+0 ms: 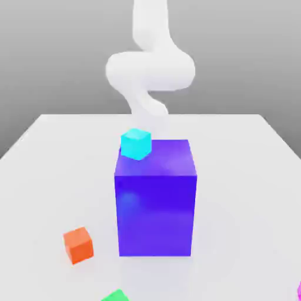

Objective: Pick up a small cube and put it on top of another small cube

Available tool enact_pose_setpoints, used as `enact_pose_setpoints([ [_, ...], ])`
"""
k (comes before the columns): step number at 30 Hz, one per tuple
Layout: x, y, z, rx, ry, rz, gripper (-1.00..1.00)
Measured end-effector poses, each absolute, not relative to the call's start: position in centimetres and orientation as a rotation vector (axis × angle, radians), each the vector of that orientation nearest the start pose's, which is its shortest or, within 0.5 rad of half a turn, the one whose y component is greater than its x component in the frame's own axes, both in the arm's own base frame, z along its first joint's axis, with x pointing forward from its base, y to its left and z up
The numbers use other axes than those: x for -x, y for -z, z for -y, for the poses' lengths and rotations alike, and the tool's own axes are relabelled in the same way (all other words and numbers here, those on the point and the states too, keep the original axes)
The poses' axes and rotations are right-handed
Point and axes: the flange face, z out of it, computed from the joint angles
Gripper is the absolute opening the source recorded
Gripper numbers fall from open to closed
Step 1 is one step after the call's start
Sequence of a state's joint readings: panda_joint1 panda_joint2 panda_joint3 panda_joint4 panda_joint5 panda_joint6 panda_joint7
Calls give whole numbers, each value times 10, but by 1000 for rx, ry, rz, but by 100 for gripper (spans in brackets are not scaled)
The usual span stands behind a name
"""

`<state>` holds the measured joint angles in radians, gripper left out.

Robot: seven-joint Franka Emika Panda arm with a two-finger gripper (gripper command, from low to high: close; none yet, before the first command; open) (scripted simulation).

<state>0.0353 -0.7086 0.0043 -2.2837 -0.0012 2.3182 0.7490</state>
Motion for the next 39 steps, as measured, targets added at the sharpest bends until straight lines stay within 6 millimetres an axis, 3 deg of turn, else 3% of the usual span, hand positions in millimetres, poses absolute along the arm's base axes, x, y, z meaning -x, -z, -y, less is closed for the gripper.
enact_pose_setpoints([
  [8,-466,-597,-81,2789,768,-583,0],
  [16,-519,-483,-159,2971,542,-178,0],
  [20,-528,-419,-208,3026,419,63,0],
  [24,-531,-350,-242,3061,293,270,0],
  [31,-509,-225,-302,3060,61,664,0],
  [36,-499,-141,-315,3047,2,762,0],
  [37,-499,-132,-315,3047,1,764,-100],
  [39,-499,-132,-315,3047,1,764,-100],
])
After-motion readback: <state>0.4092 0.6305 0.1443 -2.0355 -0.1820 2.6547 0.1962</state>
